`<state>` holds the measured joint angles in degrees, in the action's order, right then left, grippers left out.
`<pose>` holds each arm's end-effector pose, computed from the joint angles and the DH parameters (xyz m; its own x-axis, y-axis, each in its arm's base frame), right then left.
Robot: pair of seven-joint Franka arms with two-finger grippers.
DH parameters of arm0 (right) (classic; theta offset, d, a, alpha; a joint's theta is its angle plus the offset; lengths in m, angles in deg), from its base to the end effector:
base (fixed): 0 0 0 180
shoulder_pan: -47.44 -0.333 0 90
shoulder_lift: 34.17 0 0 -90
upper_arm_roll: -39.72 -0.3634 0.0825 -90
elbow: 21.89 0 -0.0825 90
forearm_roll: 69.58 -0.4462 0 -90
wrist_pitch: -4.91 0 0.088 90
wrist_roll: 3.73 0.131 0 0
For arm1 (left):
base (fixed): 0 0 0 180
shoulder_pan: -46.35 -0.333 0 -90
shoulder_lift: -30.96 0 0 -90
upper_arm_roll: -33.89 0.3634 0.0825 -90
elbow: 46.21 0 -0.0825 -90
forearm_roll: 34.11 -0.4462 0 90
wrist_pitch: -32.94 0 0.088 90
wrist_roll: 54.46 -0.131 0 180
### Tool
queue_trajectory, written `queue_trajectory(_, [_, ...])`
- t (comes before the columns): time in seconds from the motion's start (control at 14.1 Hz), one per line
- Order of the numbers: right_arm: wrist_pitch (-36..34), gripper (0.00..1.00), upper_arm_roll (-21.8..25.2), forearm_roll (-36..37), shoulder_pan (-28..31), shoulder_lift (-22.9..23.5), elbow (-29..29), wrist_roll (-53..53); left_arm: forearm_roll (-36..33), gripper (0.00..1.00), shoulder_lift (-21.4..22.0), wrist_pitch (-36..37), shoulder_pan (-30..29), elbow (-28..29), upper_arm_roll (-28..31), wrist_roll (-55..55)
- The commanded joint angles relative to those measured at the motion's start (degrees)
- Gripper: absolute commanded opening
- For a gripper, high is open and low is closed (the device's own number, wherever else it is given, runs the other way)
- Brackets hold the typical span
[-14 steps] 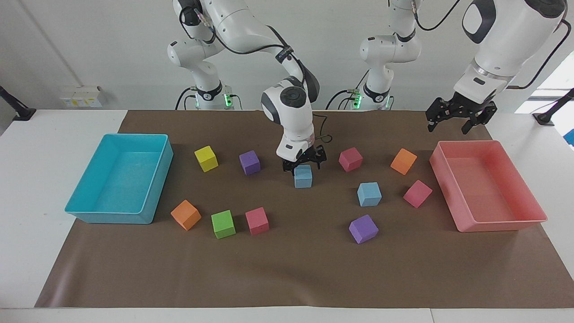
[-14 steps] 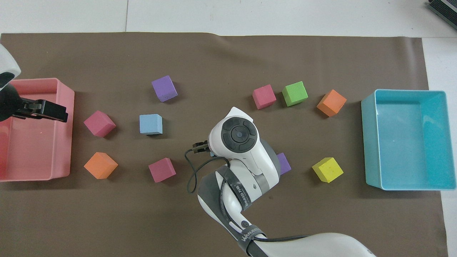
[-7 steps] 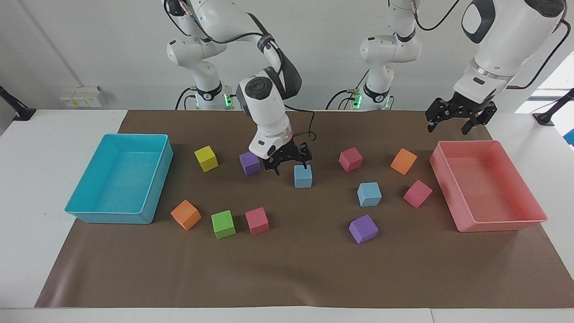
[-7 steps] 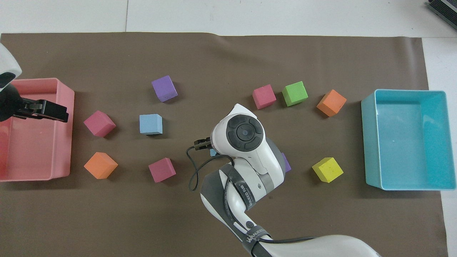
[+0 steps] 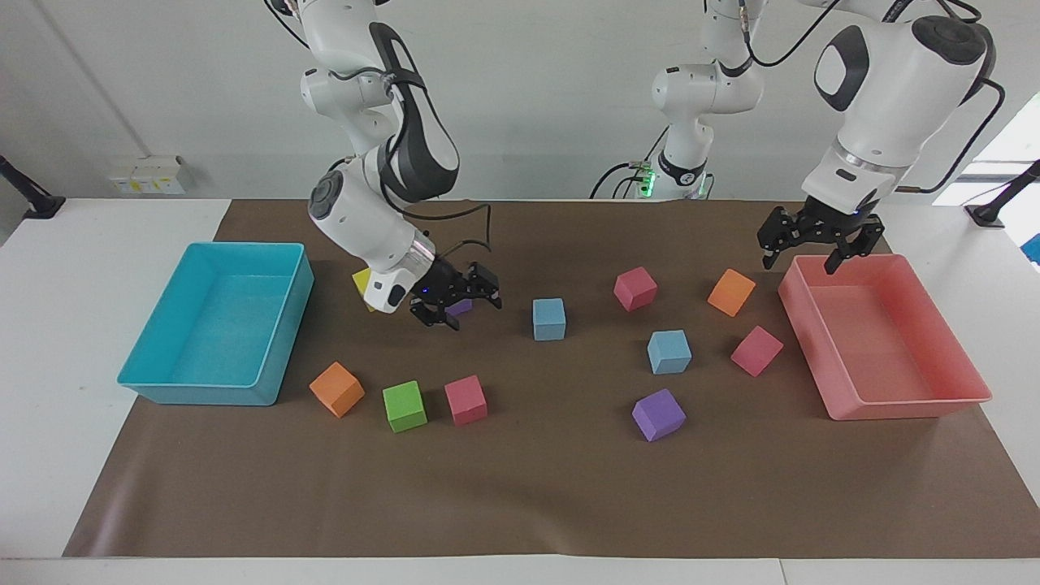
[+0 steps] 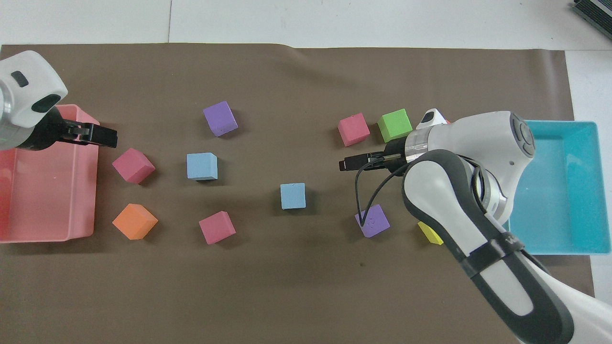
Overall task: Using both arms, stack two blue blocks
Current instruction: 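Grasp the other light-blue cube with the left gripper while the right gripper hovers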
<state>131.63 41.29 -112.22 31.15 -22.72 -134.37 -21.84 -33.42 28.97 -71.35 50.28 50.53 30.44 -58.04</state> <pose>0.6400 0.2055 0.3770 0.9903 0.0997 0.0972 0.1371 -0.8202 -0.5553 0.6434 -0.0841 0.5853 0.9776 -0.1863 0.0976 -0.1880 -0.9821 0.0079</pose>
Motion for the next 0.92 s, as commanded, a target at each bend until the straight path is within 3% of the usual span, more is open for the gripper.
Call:
queue_trajectory(0.0, [-0.42,1.0,-0.69,-5.23,1.35,-2.75,-3.26,-1.84,-0.61,1.0,-0.2,-7.47,3.61,5.72,0.55,0.5])
queue_trajectory(0.07, [0.01,0.81,-0.69,-8.83,2.3,-2.75,-3.96,-2.1,-0.61,1.0,-1.42,-10.64,4.67,7.57,0.55,0.68])
queue_trajectory(0.14, [0.02,0.52,-0.61,-10.86,2.49,-2.75,-4.06,-2.8,-0.61,1.0,-2.3,-13.11,5.55,8.29,0.55,0.77])
queue_trajectory(0.21, [-0.07,0.32,-0.69,-11.32,2.66,-2.67,-4.23,-2.8,-0.61,1.0,-3.96,-14.26,5.73,8.38,0.55,0.77])
queue_trajectory(0.36, [-0.16,0.0,-0.69,-13.41,2.58,-2.66,-4.76,-2.54,-0.61,1.0,-7.21,-16.19,7.57,8.29,0.64,1.9])
queue_trajectory(0.64, [-0.24,0.0,-0.69,-18.43,2.31,-1.7,-5.99,-4.73,-0.61,1.0,-10.92,-20.16,9.07,9.25,0.55,4.54])
queue_trajectory(0.85, [-0.42,0.0,-0.69,-21.85,2.14,0.32,-6.52,-10.7,-0.61,1.0,-11.01,-24.36,10.56,13.99,0.64,4.55])
